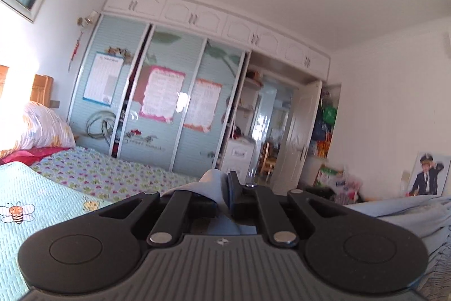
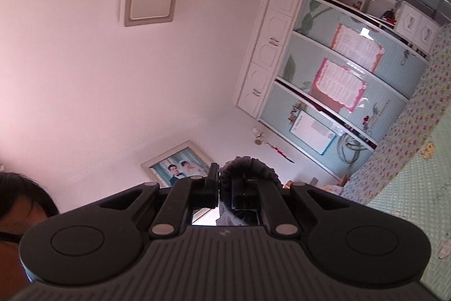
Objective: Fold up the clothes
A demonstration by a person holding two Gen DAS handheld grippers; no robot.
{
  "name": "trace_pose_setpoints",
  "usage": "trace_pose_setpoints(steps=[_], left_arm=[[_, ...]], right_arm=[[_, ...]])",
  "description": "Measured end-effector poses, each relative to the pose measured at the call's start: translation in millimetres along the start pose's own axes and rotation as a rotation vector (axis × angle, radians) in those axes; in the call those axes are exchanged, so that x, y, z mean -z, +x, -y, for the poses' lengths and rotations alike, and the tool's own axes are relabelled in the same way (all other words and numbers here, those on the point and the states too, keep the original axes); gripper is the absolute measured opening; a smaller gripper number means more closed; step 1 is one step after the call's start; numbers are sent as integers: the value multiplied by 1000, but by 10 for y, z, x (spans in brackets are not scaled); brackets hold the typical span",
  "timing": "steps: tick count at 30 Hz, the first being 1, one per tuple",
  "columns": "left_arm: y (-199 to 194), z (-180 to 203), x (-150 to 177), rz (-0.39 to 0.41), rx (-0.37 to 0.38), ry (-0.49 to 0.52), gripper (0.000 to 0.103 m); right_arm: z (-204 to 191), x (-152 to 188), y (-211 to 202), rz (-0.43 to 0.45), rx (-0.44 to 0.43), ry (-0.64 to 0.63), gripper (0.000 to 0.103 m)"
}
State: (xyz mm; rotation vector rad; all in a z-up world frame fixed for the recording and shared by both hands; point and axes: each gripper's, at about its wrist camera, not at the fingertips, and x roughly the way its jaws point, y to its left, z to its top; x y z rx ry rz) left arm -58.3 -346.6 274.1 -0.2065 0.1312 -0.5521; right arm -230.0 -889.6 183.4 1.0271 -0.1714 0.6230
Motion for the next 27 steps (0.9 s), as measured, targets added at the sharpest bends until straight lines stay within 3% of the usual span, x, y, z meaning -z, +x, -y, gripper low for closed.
trace_pose_setpoints(steps=[4,7,8,9,10,11,12,14,21,25,27], left_arm=[[1022,74,197,-176,31,9,6],[2044,277,427,-320,52,55,7],[2402,355,526,-376,63,72,11],[2759,404,720,-482,48,67,20],[3086,437,955,-620,16,41,36],[3282,449,1210,-731,-17,10,37],[3444,456,1469,-834,-51,-21,37],[3456,452,1907,-934,-51,-80,37],[2410,43,2304,-901,52,-299,40],[1795,-198,2511,-872,112,-423,49],[1545,-447,2431,-826,41,-456,53]], right_arm=[[436,-5,-86,27,158,42,9],[923,-103,-102,80,358,34,9],[1116,-138,-102,101,432,32,9],[1338,-155,-109,131,534,39,12],[1561,-166,-121,153,633,49,24],[1784,-151,-152,143,721,77,33],[1996,-126,-188,132,811,108,49],[2278,48,-336,114,936,199,52],[2377,690,-849,96,891,295,54],[2276,918,-899,63,839,311,57],[2177,1036,-735,-11,806,278,57]])
